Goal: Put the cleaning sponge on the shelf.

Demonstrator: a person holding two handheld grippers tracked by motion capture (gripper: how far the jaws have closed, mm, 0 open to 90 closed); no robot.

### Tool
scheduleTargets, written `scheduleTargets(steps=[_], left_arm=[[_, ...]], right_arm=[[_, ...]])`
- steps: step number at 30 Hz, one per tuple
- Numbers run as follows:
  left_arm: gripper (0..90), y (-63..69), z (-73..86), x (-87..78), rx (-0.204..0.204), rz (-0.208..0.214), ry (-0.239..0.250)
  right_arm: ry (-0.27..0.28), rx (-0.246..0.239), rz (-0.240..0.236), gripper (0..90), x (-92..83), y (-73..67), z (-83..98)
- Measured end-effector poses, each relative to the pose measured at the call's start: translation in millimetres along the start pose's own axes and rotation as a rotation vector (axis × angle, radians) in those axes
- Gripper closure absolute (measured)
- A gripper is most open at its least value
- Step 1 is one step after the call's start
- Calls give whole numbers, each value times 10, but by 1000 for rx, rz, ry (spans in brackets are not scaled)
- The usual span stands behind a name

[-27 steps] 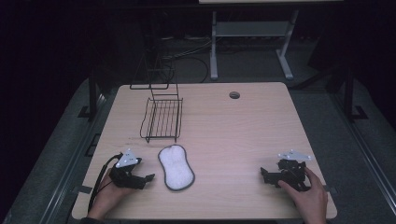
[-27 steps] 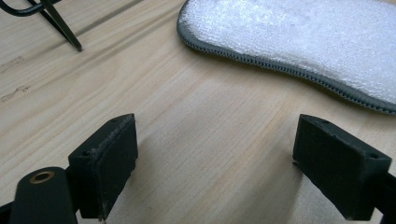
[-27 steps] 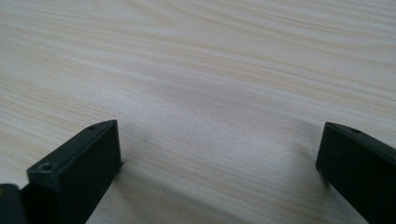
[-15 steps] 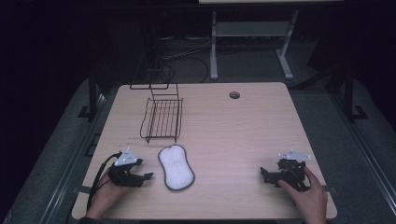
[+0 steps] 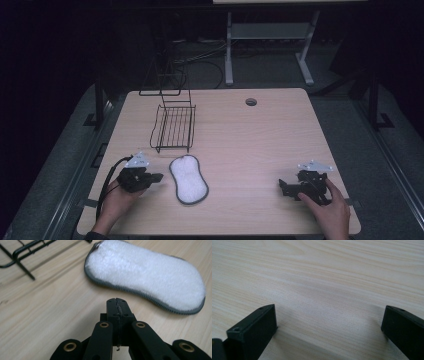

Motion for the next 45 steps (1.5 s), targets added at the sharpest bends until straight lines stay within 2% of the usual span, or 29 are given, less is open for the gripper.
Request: scheduleTargets(steps=[2, 3, 6, 9, 18, 26, 31, 38, 42, 43, 45], left_arm=[[899, 4, -32, 13, 9, 8, -4], [898, 10, -58, 31, -8, 26, 10], [898, -1, -74, 34, 0, 26, 2], [898, -7, -139, 28, -6, 37, 21], [899, -7, -366, 93, 30, 52, 31], [899, 0, -540, 211, 61, 64, 29], [899, -7, -653, 343, 79, 68, 21], [899, -23, -712, 483, 90, 76, 3], [899, -24, -682, 571, 89, 75, -26], [899, -27, -654, 607, 96, 68, -52], [899, -28, -648, 611, 88, 70, -49]], right_arm=[[0, 0, 0, 0, 0, 0, 0], [1, -3, -2, 0, 2, 1, -2], [1, -5, -3, 0, 4, 3, -4], [0, -5, -3, 0, 4, 2, -4], [2, -4, -1, 0, 9, 2, -8], [2, -4, -1, 0, 9, 2, -9], [2, -4, -1, 0, 10, 3, -10], [2, -4, -1, 0, 10, 3, -10], [2, -4, -1, 0, 10, 3, -10], [2, -4, -1, 0, 10, 3, -10], [2, -4, -1, 0, 10, 3, -10]])
Point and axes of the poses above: each handheld gripper's, and its own axes: x roughly forward along the jaws, z roughly out of its underside, y roughly to its right, the point moved 6 cm from there along x, roughly forward along the jaws, and after that the axes turned 2 degrees about -y, right-handed, at the moved point
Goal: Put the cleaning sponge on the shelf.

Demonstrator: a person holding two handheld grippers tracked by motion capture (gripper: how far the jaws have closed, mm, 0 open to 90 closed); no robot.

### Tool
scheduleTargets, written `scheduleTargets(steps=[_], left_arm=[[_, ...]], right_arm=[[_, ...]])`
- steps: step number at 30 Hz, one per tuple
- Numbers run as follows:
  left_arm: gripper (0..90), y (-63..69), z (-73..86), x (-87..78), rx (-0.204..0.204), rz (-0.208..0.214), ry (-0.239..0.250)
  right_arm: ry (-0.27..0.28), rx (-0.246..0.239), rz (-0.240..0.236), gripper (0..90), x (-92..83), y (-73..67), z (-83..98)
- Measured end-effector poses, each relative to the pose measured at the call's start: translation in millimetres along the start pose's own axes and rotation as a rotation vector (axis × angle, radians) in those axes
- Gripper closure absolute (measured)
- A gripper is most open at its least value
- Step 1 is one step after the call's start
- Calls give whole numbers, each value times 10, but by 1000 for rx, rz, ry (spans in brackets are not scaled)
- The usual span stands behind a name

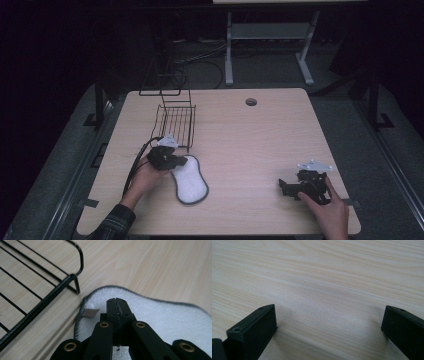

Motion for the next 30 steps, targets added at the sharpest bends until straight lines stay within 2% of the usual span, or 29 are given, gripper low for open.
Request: scheduleTargets(steps=[3, 9, 17, 25, 30], left_arm=[[899, 12, 15, -15, 8, -7, -5], [899, 36, 64, -45, -3, -7, 3], [899, 58, 158, -127, -1, -18, -9], [899, 95, 364, -289, -36, -39, -2], [898, 112, 411, -340, -47, -52, 0]], right_arm=[[0, 0, 0, 0, 0, 0, 0], [0, 0, 0, 0, 0, 0, 0], [0, 0, 0, 0, 0, 0, 0], [0, 0, 0, 0, 0, 0, 0], [0, 1, 0, 0, 0, 0, 0]])
Point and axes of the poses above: each handheld gripper's, and its own axes: x roughly forward along the jaws, z roughly out of its underside, y roughly to its right, the point moved 6 cm from there along x, roughly forward along the jaws, and after that the axes turned 2 degrees about -y, right-handed, at the moved point
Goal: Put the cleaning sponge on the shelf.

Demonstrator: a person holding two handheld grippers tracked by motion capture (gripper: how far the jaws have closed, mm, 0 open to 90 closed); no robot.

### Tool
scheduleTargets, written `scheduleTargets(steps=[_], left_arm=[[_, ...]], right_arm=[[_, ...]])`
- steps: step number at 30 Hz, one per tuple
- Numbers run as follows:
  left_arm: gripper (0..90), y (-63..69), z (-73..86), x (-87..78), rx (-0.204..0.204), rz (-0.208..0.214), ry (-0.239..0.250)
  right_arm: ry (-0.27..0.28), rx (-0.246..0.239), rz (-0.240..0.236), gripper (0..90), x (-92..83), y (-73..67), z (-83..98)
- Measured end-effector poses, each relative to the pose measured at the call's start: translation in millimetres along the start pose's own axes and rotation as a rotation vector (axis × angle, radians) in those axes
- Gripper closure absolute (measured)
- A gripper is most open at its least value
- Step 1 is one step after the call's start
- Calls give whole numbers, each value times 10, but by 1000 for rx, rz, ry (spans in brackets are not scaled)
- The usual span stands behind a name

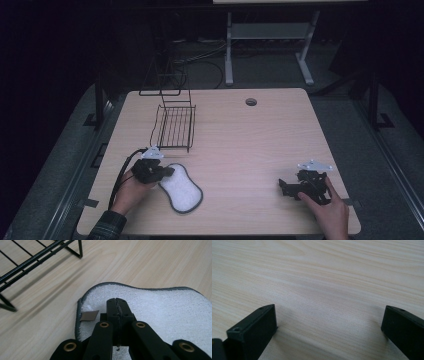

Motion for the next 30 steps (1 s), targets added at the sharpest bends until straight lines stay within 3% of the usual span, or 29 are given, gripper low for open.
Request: scheduleTargets(steps=[6, 11, 16, 19, 30], left_arm=[[898, 138, -24, -112, 4, 19, 34], [899, 404, 12, -152, 16, 80, 45], [898, 674, 89, -107, 41, 124, 21], [898, 739, 123, -35, 53, 135, -14], [899, 796, 30, 64, 65, 156, -16]], right_arm=[[0, 0, 0, 0, 0, 0, 0], [0, -1, 0, 0, 0, 0, 0], [0, -1, 0, 0, 0, 0, 0], [0, 0, 0, 0, 0, 0, 0], [0, -1, 0, 0, 0, 1, 0]])
Point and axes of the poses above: each handheld gripper's, and its own axes: x roughly forward along the jaws, z roughly out of its underside, y roughly to its right, the point moved 6 cm from there along x, roughly forward along the jaws, and after that the axes turned 2 degrees about -y, right-handed, at the moved point
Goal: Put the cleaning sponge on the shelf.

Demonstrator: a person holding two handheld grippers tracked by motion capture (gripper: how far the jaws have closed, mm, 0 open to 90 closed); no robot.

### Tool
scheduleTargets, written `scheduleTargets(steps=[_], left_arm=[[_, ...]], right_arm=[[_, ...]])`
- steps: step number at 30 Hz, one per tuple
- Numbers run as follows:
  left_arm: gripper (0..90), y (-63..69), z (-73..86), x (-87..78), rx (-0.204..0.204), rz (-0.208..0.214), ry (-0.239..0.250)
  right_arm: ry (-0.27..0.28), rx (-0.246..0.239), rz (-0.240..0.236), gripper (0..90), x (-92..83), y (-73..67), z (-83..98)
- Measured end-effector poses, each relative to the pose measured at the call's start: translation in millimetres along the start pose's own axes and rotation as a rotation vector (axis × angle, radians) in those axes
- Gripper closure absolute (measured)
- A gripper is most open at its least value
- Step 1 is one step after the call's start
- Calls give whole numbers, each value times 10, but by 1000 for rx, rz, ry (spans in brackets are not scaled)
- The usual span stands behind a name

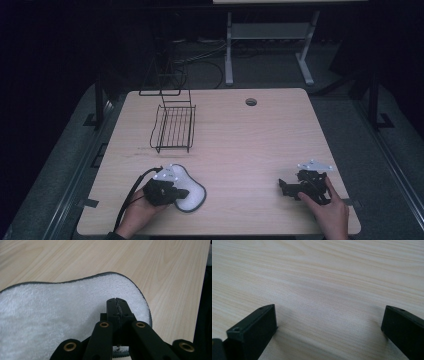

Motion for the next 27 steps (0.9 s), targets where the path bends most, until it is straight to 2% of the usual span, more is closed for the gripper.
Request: scheduleTargets(steps=[4, 9, 16, 18, 25, 27], left_arm=[[899, 6, -91, 69, 30, 0, -13], [898, -14, -182, 138, 45, 4, -25], [899, -46, -274, 210, 42, 3, -27], [899, -61, -313, 234, 53, -2, -38], [899, -88, -522, 393, 71, -1, -52], [899, -89, -579, 440, 65, -2, -45]], right_arm=[[0, 0, 0, 0, 0, 0, -1], [0, 0, 0, 0, 0, 0, 0], [0, 0, 0, 0, 0, 0, -1], [1, 0, 0, 0, 1, 0, -2], [1, 0, 0, 0, 2, 0, -2], [0, 0, 0, 0, 1, 0, -2]])
Point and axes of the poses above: each handheld gripper's, and its own axes: x roughly forward along the jaws, z roughly out of its underside, y roughly to its right, the point moved 6 cm from there along x, roughly forward along the jaws, and after that the axes turned 2 degrees about -y, right-handed, at the moved point
